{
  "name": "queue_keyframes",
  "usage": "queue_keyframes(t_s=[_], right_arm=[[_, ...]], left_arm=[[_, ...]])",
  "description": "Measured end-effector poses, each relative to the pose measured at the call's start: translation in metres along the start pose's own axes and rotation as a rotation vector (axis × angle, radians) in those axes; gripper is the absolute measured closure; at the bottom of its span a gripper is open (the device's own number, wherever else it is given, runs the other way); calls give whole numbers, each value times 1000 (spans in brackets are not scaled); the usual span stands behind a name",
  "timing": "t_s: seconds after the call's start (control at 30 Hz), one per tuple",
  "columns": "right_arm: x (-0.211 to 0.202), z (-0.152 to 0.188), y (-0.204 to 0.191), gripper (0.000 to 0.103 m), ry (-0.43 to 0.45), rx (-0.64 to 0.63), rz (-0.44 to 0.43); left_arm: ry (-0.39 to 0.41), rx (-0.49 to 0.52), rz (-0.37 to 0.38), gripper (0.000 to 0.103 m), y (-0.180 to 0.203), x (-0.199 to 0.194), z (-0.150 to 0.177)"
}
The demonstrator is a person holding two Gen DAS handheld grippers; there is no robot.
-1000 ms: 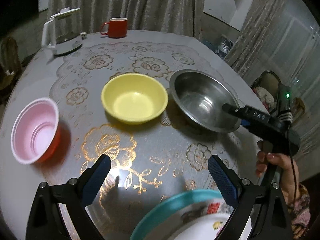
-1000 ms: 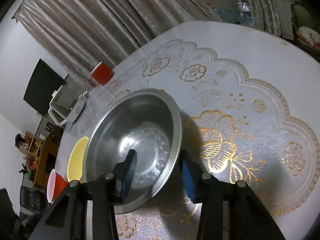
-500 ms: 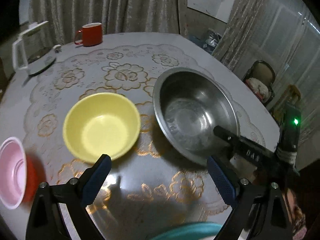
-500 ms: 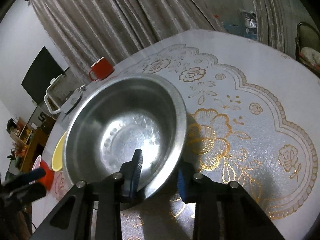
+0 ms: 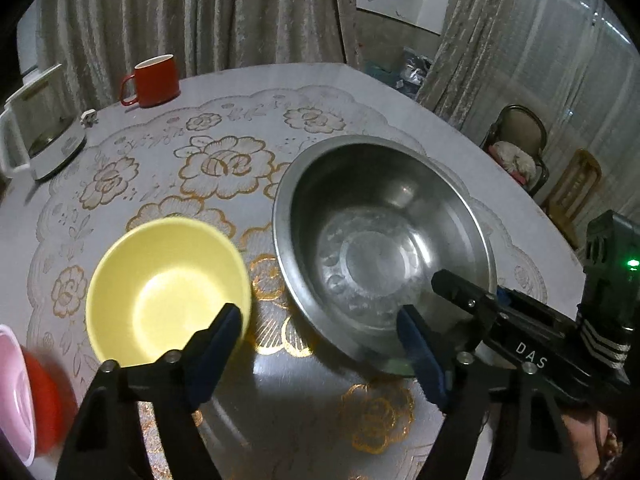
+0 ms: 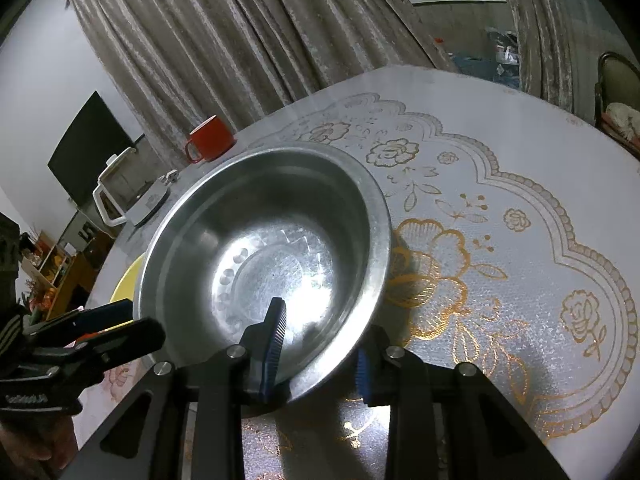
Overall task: Organize plates and bowls
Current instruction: 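Grasp the rim of the stainless steel bowl with both grippers, then lift the steel bowl with both grippers and carry it beside the plate stack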
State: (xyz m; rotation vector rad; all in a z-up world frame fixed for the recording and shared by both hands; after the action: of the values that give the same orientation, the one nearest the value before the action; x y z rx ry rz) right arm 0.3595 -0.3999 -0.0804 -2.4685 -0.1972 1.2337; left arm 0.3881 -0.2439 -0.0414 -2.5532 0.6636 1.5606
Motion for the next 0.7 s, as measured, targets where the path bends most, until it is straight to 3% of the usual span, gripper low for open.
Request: queue_keyframes(t_s=[0.1, 0.2, 0.37, 0.7], right_arm=[[-1, 0, 1, 73, 0, 3, -4], [0, 0, 1, 73, 0, -3, -1], [0, 0, 1, 73, 0, -2, -5], [1, 1, 1, 74, -5, 4, -6]], left_arm=[[6, 18, 36, 35, 4, 0, -1], [-6, 41, 20, 37, 9, 5, 1], [-24, 65, 30, 57, 17, 14, 5], [-6, 76, 24, 59, 19, 16, 2]])
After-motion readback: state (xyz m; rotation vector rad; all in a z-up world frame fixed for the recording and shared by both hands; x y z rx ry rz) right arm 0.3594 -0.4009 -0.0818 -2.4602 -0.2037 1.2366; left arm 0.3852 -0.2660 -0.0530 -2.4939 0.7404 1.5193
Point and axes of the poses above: each gripper's, at about its wrist camera, not at the fingertips, and x roughly the way its jaws point, y to its right, z to its underside, the point moved 4 cm from there along x, roughly the way its jaws point, and after that the axes turned 7 degrees about -y, right-handed, at the moved point
